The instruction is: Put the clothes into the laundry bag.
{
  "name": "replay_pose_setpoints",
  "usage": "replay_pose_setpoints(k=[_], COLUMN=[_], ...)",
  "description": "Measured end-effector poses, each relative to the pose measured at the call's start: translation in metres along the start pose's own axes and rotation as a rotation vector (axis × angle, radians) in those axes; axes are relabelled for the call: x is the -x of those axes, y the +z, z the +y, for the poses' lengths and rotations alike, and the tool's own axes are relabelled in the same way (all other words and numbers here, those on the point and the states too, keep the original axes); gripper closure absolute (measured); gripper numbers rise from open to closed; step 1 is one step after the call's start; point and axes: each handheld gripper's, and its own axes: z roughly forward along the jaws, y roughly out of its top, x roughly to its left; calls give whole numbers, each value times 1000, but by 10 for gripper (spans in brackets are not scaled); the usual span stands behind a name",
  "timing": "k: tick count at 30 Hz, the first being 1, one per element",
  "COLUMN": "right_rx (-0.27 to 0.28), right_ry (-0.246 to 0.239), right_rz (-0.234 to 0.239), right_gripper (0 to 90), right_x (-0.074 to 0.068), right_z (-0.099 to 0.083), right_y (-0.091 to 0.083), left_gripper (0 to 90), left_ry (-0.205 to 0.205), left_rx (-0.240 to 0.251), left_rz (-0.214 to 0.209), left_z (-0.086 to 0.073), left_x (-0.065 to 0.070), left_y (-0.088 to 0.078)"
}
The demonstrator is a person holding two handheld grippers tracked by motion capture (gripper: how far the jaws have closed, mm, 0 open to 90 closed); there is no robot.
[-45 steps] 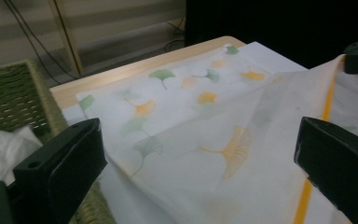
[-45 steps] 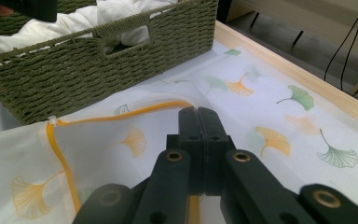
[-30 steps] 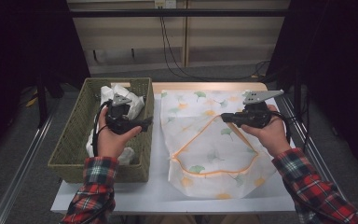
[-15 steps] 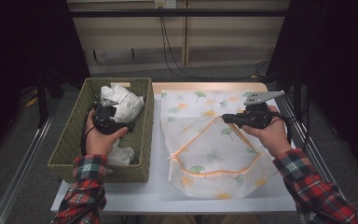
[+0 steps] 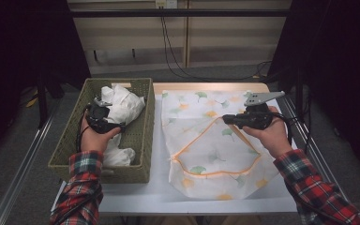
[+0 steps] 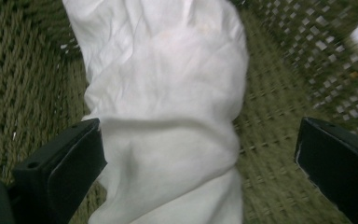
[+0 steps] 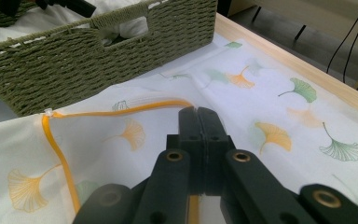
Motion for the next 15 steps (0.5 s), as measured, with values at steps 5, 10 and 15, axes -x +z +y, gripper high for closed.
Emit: replay_pose_setpoints(k=[5,10,15], right_rx=[-6,-10,-10], right_ry=[-3,-1,-2], right_rz=[4,6,7], right_gripper=[900,900,900], right_x=[0,0,-1], right_z=[-1,-1,-1], right_y=[1,2,4], left_gripper=[8,8,0], left_ry=[-22,-25,-9], left_rx=[-57,-80,-127], left_rz=[-5,-16,-18], left_z=[-9,-7,-7], left_x=[-5,-7,-7], left_y=[15,17,23])
